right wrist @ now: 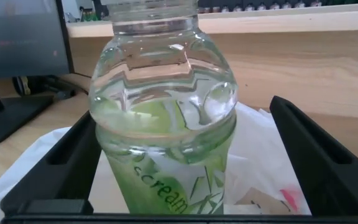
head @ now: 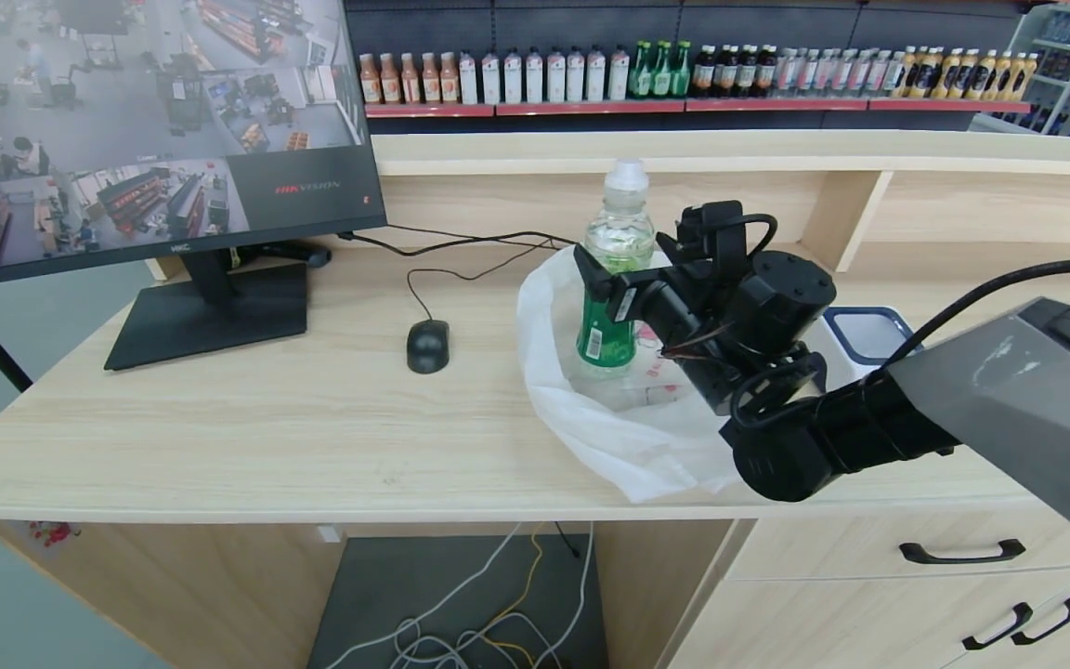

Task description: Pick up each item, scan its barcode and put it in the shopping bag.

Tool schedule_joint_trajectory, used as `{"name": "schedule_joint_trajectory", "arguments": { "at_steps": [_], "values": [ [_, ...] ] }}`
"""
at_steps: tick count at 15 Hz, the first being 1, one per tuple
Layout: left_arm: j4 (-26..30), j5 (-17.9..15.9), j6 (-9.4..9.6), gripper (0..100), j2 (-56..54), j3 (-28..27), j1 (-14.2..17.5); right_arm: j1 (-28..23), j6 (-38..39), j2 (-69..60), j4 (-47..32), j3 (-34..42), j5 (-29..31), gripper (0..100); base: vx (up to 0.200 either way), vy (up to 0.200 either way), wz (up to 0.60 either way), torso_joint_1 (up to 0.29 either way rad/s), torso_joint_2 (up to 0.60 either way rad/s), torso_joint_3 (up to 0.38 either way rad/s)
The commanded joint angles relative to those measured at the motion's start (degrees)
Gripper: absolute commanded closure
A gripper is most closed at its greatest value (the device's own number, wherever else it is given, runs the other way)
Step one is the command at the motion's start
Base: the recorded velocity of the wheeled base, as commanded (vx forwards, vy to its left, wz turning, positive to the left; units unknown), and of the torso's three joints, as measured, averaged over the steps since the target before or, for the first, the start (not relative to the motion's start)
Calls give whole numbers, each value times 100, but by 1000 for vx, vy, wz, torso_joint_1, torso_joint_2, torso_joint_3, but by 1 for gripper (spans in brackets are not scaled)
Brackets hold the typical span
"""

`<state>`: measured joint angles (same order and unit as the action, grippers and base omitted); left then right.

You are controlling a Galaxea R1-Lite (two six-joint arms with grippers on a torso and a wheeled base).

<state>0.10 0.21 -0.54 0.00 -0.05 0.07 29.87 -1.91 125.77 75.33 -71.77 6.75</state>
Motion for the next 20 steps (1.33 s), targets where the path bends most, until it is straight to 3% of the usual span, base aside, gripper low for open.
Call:
{"name": "schedule_joint_trajectory", "arguments": {
  "at_steps": [1, 4, 9, 12, 14, 20],
  "values": [
    [-1, 6, 1, 0, 0, 5, 1, 10, -2, -290, 26, 242, 1, 0, 0, 0, 0, 0, 0, 0],
    [-1, 6, -8, 0, 0, 5, 1, 19, -37, -668, 52, 602, -16, 0, 0, 0, 0, 0, 0, 0],
    [-1, 6, 1, 0, 0, -4, 1, 46, -55, -1740, 334, 2202, -34, 0, 0, 0, 0, 0, 0, 0],
    [-1, -3, -8, 0, 0, -4, 1, 450, -46, -2074, 1081, 3503, -166, 0, 0, 0, 0, 0, 0, 0],
    [-1, 6, -17, 0, 0, -4, 1, 590, -46, -2039, 1467, 3722, -166, 0, 0, 0, 0, 0, 0, 0],
    [-1, 6, -17, 0, 0, 5, 1, 582, -37, -1942, 1467, 3819, -95, 0, 0, 0, 0, 0, 0, 0]
  ]
}}
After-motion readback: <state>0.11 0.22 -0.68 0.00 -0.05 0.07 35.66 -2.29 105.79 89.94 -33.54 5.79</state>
